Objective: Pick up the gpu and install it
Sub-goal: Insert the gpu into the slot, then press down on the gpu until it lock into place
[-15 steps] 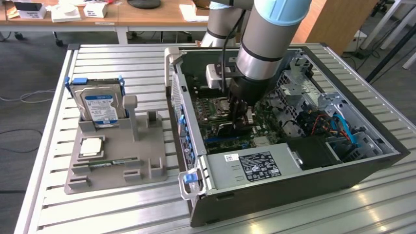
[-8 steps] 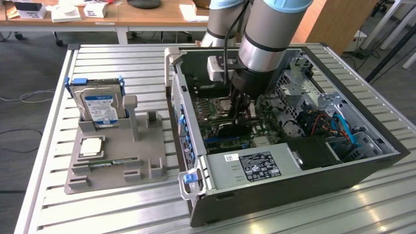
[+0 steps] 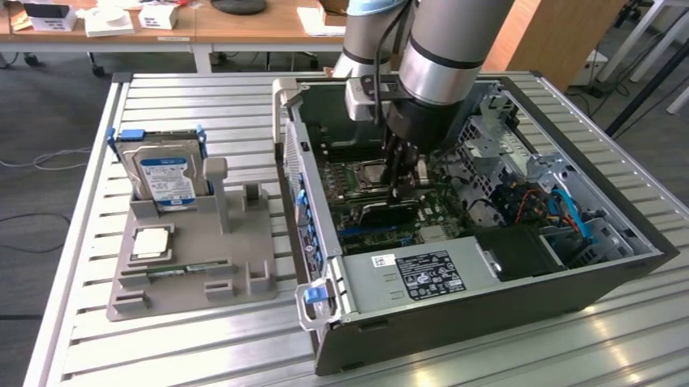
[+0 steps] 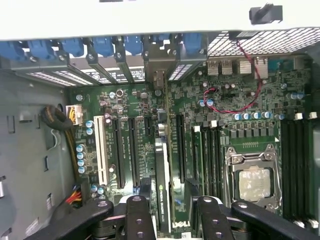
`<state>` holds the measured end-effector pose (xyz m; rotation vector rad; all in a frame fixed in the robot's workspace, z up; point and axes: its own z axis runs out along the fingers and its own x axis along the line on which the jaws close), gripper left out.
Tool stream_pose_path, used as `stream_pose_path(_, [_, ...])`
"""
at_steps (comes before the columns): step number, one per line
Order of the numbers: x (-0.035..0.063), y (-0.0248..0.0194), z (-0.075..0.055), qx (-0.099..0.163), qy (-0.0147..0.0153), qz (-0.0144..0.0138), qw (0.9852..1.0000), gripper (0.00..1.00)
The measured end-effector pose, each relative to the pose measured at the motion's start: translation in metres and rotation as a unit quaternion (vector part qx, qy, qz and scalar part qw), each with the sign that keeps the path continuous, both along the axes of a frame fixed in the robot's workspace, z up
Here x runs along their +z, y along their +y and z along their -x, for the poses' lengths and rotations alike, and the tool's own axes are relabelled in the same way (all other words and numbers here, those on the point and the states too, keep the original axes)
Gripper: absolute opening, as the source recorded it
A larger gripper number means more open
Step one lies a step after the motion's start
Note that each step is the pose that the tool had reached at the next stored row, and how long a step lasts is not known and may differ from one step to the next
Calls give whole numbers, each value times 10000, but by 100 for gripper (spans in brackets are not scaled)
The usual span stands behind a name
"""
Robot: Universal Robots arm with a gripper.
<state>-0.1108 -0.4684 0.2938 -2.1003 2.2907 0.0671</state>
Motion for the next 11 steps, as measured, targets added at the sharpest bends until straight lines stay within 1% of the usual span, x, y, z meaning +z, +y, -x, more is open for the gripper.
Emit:
stream_pose_path(3, [36,0,0,0,0,0,10000,40])
stream_pose_path(11, [42,0,0,0,-1,0,10000,40])
